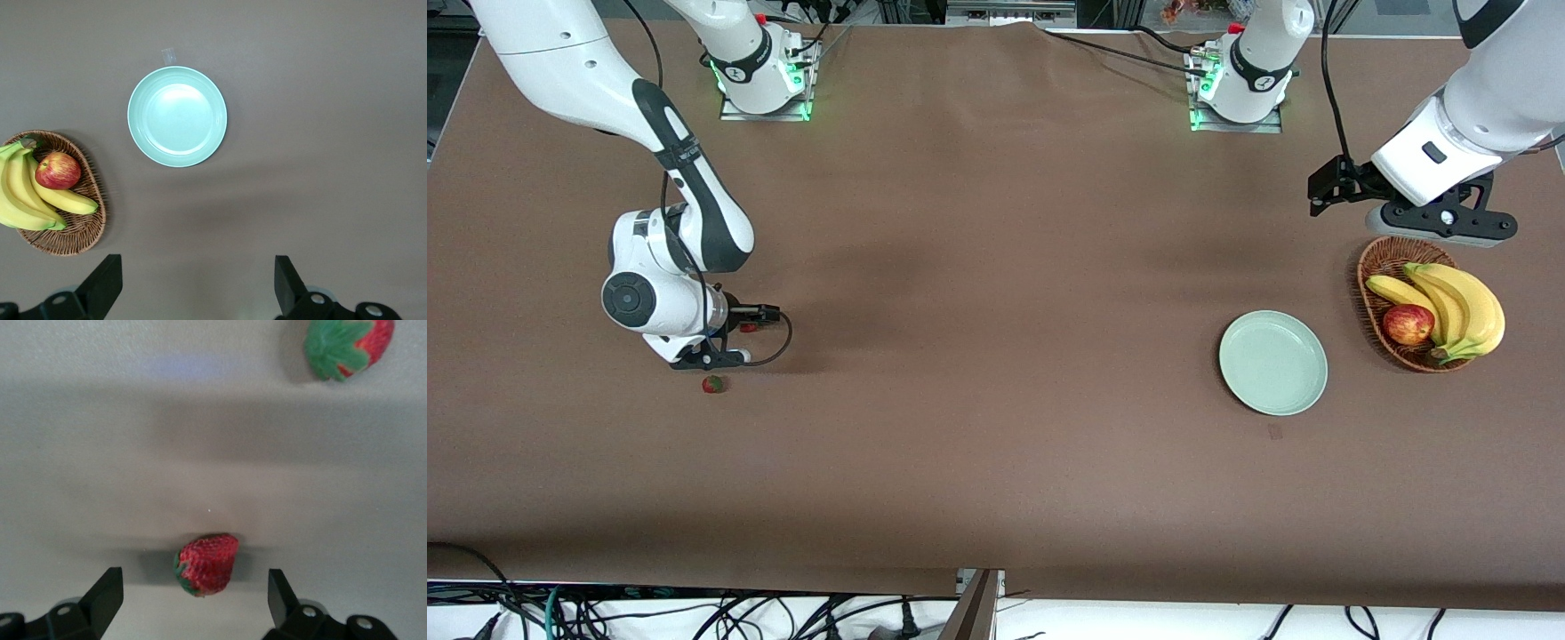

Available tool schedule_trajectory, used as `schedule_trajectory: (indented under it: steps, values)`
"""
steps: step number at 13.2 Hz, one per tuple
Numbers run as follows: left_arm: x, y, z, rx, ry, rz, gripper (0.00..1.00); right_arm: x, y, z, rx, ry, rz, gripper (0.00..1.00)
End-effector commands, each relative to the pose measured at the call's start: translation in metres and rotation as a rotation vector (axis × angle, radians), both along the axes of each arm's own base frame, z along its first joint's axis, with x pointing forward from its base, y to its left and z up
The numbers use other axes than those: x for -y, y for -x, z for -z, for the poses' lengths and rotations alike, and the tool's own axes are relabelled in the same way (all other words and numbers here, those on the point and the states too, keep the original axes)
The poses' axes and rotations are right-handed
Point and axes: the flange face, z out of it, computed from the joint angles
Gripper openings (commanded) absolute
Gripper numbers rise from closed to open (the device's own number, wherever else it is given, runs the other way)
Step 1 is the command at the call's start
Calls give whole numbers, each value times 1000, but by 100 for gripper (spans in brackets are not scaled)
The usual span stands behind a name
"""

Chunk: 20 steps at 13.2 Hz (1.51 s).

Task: Collect all strawberries into plate
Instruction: 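Reach the right gripper down and grasp a red strawberry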

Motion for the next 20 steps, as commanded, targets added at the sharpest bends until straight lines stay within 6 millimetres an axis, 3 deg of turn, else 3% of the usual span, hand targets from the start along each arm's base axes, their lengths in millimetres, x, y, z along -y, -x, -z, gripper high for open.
schedule_trajectory:
  steps: [1,3,6,8,10,12,14,16,18,20]
  values:
    - [1,-3,-6,-5,13,-9,100,4,8,-2,17,-3,10,78]
    - [1,-3,-6,-5,13,-9,100,5,7,-2,21,-5,7,48]
    - [1,-3,-6,-5,14,-9,100,8,5,-4,26,-4,12,15]
    - [2,-3,-6,-5,14,-8,100,8,1,-8,38,-4,14,11]
    - [2,-3,-7,-4,14,-8,100,-9,-18,-29,87,-16,4,11]
    - [3,-3,-7,-4,16,-6,100,-65,-32,-52,146,-18,14,11]
    - [3,-3,-6,-5,16,-6,100,-157,-26,-57,181,-10,94,11]
    - [3,-2,-6,-11,15,-6,100,-263,-15,-66,227,-21,217,11]
    - [3,-3,-6,-10,15,-5,100,-362,3,-62,258,-50,327,11]
    - [2,-3,-5,-11,15,-6,100,-427,9,-60,299,-123,414,11]
